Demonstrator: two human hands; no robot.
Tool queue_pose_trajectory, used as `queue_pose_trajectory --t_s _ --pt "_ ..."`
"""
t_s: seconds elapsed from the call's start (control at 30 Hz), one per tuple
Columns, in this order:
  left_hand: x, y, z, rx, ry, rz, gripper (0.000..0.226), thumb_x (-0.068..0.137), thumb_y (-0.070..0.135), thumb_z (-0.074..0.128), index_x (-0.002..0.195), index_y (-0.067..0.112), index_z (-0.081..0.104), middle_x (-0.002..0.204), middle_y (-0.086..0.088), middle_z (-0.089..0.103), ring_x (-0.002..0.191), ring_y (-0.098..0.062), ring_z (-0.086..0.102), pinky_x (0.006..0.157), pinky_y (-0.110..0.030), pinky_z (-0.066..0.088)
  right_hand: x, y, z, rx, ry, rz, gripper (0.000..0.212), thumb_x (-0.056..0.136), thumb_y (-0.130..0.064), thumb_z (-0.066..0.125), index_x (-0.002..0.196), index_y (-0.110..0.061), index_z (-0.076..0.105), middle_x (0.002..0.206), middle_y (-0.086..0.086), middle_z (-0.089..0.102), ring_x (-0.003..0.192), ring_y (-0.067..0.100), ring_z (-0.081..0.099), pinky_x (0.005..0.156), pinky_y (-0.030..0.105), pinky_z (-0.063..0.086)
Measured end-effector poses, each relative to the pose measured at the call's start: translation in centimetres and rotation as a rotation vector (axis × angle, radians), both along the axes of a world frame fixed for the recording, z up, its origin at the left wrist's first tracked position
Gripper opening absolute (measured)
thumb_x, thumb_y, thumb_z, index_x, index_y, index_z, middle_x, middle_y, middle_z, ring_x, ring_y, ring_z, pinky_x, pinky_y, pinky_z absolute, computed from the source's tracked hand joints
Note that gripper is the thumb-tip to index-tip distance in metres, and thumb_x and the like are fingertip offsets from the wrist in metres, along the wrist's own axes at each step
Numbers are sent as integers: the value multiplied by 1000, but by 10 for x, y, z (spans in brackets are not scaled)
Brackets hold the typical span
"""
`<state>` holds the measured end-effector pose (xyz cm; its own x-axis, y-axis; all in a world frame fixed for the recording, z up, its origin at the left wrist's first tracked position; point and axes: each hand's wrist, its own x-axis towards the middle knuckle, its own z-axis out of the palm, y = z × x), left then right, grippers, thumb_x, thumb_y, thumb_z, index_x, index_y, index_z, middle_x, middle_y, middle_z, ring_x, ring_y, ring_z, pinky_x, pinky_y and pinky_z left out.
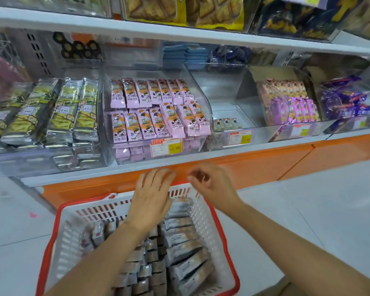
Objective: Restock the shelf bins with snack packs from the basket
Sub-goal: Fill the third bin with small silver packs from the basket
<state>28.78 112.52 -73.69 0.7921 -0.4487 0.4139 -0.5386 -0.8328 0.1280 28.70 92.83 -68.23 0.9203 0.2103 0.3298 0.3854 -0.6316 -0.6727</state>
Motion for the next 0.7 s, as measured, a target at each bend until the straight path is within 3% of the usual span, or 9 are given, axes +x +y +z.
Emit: queue_pose_trajectory --t_s 0.1,0.17,0.23,0.33,0.37,0.47,0.6,0.7 --pt "-8 25 -30 100 127 76 60 81 24 57 139 9 51 130 -11 55 121 -31 48 105 -45 29 -20 15 -59 -74 192 42 9 86 -16 67 95 -19 69 81 -14 58 73 5 57 69 13 43" --pt "-12 39 -47 205 247 151 66 85 29 61 146 10 43 139 -12 51 130 -32 44 113 -47 25 -28 23 -91 -161 298 62 11 86 -21 65 96 -19 67 87 -7 60 75 7 58 73 26 51" --pt "-13 50 -63 281 363 204 76 93 36 56 156 11 23 158 -14 30 147 -31 24 121 -48 10 -33 31 -112 -261 398 58 15 89 -23 64 102 -16 67 95 -1 64 81 14 60 76 31 51" --pt "-12 60 -78 375 433 234 80 99 37 46 157 11 -2 165 -12 3 153 -29 0 119 -46 -10 -38 42 -130 -377 439 78 17 91 -21 61 106 -14 66 101 3 64 90 18 60 73 25 43" --pt "-11 63 -86 370 424 228 85 95 35 54 157 9 2 165 -14 7 152 -31 4 120 -46 -8 -38 45 -137 -419 439 88 19 91 -21 61 107 -13 66 104 3 64 94 19 60 75 24 41" --pt "-6 69 -102 331 394 224 98 62 23 85 147 2 41 148 -21 45 140 -37 40 118 -50 14 -36 49 -157 -571 491 103 34 89 -28 66 121 -17 61 122 4 62 112 21 57 91 29 42" --pt "-4 67 -114 246 369 222 98 64 24 85 147 2 39 145 -21 48 138 -38 43 116 -52 11 -30 51 -175 -855 664 156 50 91 -34 61 136 -20 47 140 7 48 128 29 45 101 35 41" --pt "-4 67 -120 253 373 223 96 66 27 83 148 3 38 146 -20 47 139 -38 41 114 -56 16 -21 55 -182 -974 679 211 39 88 -37 64 123 -19 59 125 7 60 116 26 55 93 37 50"
